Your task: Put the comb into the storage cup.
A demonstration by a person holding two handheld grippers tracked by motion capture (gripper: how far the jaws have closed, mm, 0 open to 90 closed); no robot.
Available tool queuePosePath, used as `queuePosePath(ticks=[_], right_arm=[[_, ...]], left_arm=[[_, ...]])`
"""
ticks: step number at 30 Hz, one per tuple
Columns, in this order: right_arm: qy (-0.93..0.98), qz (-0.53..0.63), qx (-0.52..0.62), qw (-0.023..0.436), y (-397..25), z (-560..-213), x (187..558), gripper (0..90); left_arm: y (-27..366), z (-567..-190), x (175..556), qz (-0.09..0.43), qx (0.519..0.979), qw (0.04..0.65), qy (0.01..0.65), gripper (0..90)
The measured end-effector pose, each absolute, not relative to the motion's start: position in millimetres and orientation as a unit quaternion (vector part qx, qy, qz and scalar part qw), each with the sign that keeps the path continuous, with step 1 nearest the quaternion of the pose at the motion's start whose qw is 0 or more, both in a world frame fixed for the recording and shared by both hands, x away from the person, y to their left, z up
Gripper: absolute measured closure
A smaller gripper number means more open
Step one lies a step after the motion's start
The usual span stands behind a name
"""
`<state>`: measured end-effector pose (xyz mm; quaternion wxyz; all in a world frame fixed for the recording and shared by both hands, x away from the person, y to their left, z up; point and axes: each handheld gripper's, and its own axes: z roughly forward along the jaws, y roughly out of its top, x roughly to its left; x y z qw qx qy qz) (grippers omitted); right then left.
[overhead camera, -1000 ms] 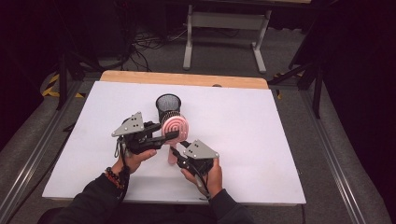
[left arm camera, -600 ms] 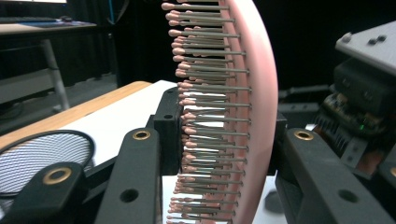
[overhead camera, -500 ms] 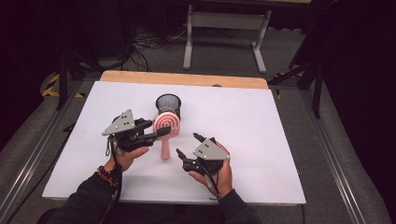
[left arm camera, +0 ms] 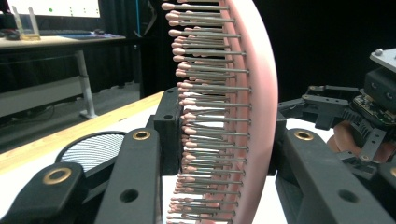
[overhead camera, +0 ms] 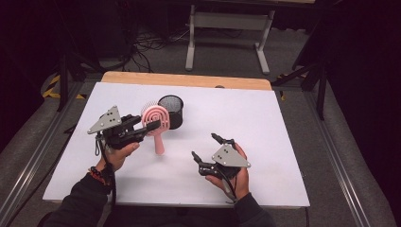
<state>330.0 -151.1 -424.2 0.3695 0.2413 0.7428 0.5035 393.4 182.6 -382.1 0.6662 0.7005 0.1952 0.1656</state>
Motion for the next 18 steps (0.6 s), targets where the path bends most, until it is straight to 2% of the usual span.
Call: queuePosePath(ticks=[12, 16, 18], right_arm=[[0.728, 0.500, 0.246, 0.400, -185, -436, 325, 12.4], [0.730, 0.496, 0.253, 0.398, -191, -439, 324, 12.3], [0.729, 0.493, 0.262, 0.396, -197, -442, 324, 9.5]], left_arm=[[200, -377, 395, 0.174, 0.682, 0.681, 0.202, 63.1], [205, -375, 395, 0.181, 0.677, 0.683, 0.205, 63.1], [207, -375, 395, 0.184, 0.675, 0.683, 0.208, 63.1]])
